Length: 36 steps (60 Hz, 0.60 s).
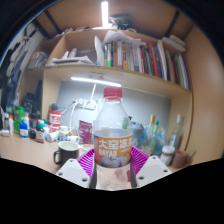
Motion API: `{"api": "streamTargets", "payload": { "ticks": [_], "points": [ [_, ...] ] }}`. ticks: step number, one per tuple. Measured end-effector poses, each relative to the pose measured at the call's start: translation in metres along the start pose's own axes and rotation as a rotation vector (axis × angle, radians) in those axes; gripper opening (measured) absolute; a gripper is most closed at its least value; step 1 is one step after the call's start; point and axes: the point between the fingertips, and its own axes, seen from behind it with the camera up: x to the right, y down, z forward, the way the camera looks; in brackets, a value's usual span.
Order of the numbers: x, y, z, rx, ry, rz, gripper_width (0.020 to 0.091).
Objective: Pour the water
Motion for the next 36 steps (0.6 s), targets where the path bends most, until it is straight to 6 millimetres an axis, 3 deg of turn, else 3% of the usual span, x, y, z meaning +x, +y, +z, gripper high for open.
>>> {"api": "streamTargets", "payload": {
  "ticks": [8,18,28,36],
  "points": [
    [0.035,-0.055,0.050,0.029,0.071,-0.352,0.0462],
    [0.022,-0.096,0.112,0.042,0.106,-1.006,0.0460],
    [-0.028,-0.100,0.149,0.112,0.108,-1.614,0.0460],
    [-0.060,-0.082,0.164,0.189,0.078,-1.964,0.0459]
  ]
}}
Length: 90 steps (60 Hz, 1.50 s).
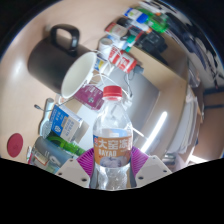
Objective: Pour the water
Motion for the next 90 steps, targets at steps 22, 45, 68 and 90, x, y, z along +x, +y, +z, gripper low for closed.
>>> {"api": "streamTargets", "payload": {
  "ticks": [22,45,68,90],
  "points": [
    [-0.012,-0.031,0.003,0.101,0.013,-0.358,0.0460],
    [-0.004,0.010,0.009,-0.001,-0.033,0.203,0.0459],
    [-0.127,0.077,-0.030,-0.247,-0.312,1.878,0.0461],
    [-0.179,0.064,-0.029,-0.193,-0.261,2.122,0.0493]
  ]
}}
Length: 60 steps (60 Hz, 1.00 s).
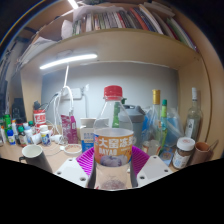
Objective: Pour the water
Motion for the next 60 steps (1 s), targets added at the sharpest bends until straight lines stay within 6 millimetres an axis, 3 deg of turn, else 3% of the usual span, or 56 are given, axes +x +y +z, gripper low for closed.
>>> {"api": "streamTargets", "payload": {
  "ticks": [20,27,33,35,49,60],
  "points": [
    [0.003,-0.004,-0.004,0.068,0.008,0.010,0.0533],
    [0.002,-0.001,-0.006,0.021,0.017,0.002,0.0592],
    [0.009,0.011,-0.015,-0.039,0.034,-0.019,0.0740],
    [0.010,0.015,-0.020,-0.046,0.034,-0.036,0.0748],
    [0.010,0.022,-0.074,-0.054,0.013,-0.056,0.0758],
    [-0.012,0.004,-0.142,-0.035,-0.035,0.059,0.0767]
  ]
}}
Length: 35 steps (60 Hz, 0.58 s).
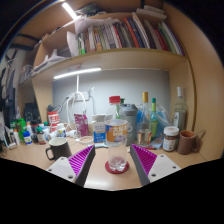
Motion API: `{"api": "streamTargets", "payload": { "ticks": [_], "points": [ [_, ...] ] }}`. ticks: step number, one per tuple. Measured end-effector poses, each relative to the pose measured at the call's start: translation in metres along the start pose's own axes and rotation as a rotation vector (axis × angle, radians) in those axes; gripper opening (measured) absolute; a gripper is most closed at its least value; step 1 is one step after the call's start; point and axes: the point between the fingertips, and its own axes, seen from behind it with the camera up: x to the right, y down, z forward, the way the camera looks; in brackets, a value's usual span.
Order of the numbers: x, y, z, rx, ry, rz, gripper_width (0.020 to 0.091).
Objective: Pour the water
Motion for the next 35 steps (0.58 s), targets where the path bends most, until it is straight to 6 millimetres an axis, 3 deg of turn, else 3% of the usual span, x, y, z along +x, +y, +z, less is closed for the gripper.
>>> {"api": "streamTargets", "payload": {
  "ticks": [18,35],
  "points": [
    [-0.044,-0.021,-0.144,0.021,-0.030,0.036,0.0775],
    [-0.056,-0.041,-0.258,0.054,-0.079,0.069,0.0778]
  ]
}}
